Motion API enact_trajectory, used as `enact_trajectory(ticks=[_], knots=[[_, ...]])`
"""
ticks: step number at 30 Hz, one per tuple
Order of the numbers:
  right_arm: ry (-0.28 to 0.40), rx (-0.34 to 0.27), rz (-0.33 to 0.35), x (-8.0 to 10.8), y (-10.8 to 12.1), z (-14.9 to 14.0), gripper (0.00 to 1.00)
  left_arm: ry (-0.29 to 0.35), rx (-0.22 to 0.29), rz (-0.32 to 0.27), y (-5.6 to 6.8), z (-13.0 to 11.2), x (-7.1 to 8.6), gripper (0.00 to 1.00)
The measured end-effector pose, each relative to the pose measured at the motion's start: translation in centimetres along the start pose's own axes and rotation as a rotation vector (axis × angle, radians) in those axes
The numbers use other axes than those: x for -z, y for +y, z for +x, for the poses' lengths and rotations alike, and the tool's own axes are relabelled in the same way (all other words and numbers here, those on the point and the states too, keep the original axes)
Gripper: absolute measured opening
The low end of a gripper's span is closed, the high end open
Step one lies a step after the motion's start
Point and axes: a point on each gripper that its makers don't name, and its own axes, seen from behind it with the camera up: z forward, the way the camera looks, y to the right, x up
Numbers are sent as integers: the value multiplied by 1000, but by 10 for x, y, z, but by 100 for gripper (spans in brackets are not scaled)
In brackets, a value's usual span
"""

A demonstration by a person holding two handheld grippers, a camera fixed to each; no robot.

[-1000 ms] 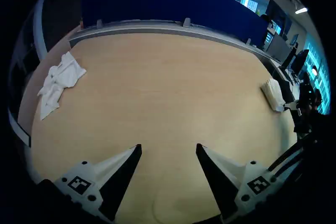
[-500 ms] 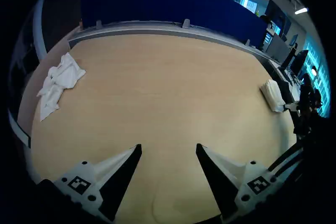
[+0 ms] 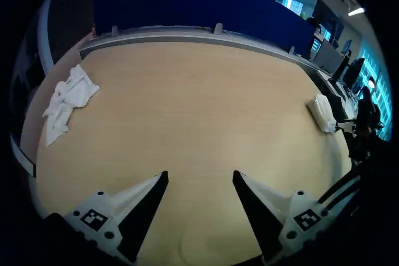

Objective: Fold towel

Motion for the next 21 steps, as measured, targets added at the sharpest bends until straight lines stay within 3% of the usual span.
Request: enact_trajectory(ticks=[9, 21], knots=[[34, 6, 41, -2, -18, 18, 95, 1, 6, 5, -2, -4, 3, 96], [37, -12, 130, -18, -67, 24, 94, 3, 19, 20, -8, -7, 5, 96]])
